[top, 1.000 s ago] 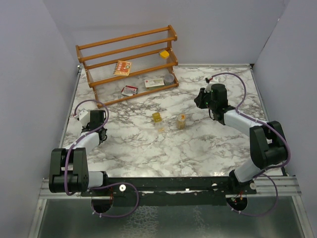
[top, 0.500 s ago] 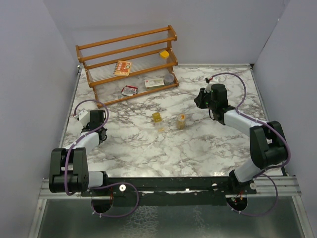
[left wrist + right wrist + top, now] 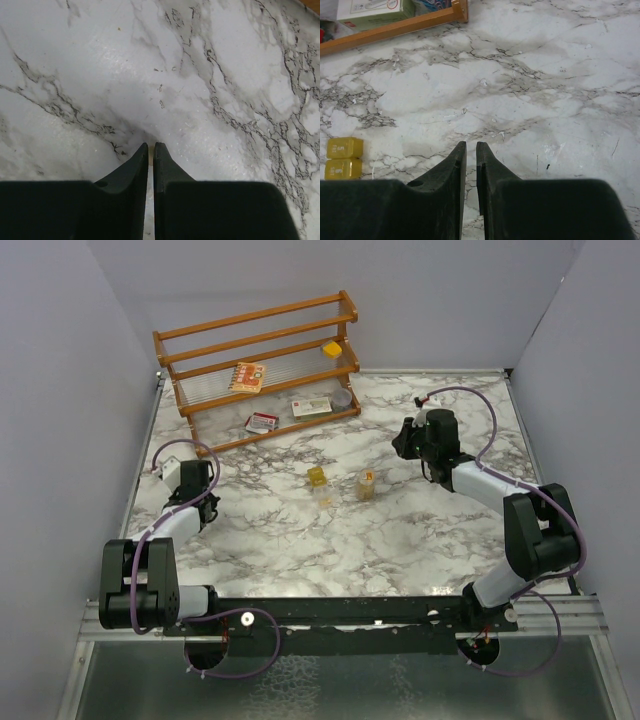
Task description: Sort the pills into containers
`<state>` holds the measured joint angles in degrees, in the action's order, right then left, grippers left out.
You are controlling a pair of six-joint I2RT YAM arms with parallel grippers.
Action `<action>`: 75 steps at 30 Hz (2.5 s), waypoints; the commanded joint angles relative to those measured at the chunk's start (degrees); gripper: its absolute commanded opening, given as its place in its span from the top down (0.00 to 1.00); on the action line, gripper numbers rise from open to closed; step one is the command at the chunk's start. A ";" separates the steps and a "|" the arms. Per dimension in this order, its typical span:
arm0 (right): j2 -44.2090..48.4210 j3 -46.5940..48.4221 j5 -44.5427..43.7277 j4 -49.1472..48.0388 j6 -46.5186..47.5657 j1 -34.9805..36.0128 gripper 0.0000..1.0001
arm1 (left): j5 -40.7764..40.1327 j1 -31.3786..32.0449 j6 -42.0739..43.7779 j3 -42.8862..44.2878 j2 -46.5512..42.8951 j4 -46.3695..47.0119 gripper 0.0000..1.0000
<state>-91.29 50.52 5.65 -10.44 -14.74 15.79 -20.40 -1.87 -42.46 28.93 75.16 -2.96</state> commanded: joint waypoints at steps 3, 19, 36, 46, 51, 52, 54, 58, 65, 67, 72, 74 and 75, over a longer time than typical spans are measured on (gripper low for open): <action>-0.41 1.52 0.81 -0.44 0.42 0.12 0.86 | 7.61 -0.24 1.81 1.34 -1.44 3.31 0.95; 0.56 1.09 0.31 -0.37 0.35 0.11 0.87 | 7.96 12.40 10.09 8.46 0.54 7.05 0.99; 7.38 -1.71 -0.63 -0.12 0.04 0.07 0.87 | 15.78 31.48 11.62 17.25 11.74 13.78 0.99; 10.17 -2.79 0.24 0.81 -0.45 0.12 0.87 | 17.66 38.55 11.06 17.29 11.64 15.02 0.99; 11.12 -3.08 0.15 0.94 -0.43 0.12 0.87 | 17.64 40.74 10.43 17.24 11.82 14.24 0.98; 11.25 -3.21 0.19 0.97 -0.40 0.09 0.87 | 17.63 41.26 10.42 17.23 11.92 14.14 0.98; 11.45 -3.15 0.32 1.03 -0.41 0.12 0.87 | 17.35 42.31 10.24 17.29 12.38 14.26 0.98; 11.78 -3.24 0.33 1.18 -0.37 0.10 0.87 | 16.55 43.37 9.98 17.21 13.08 14.21 0.97; 12.32 -3.61 -0.04 1.16 -0.32 0.12 0.87 | 16.37 43.87 9.32 16.89 13.19 13.54 0.95; 12.22 -3.51 0.06 1.04 -0.34 0.12 0.87 | 16.07 44.01 9.09 16.50 13.20 13.54 0.95; 12.21 -3.50 0.14 1.09 -0.36 0.12 0.87 | 16.17 44.14 8.21 16.04 13.46 13.47 0.95; 12.24 -3.53 0.01 1.13 -0.24 0.12 0.87 | 16.18 44.30 7.85 15.74 13.65 13.33 0.94; 12.33 -3.53 -0.10 1.16 -0.21 0.12 0.87 | 16.11 44.39 7.64 15.39 13.62 13.26 0.94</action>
<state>-80.44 47.37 5.58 -9.89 -14.83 15.79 -4.10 41.82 -33.54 44.56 88.09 10.22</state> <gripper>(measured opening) 0.128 0.085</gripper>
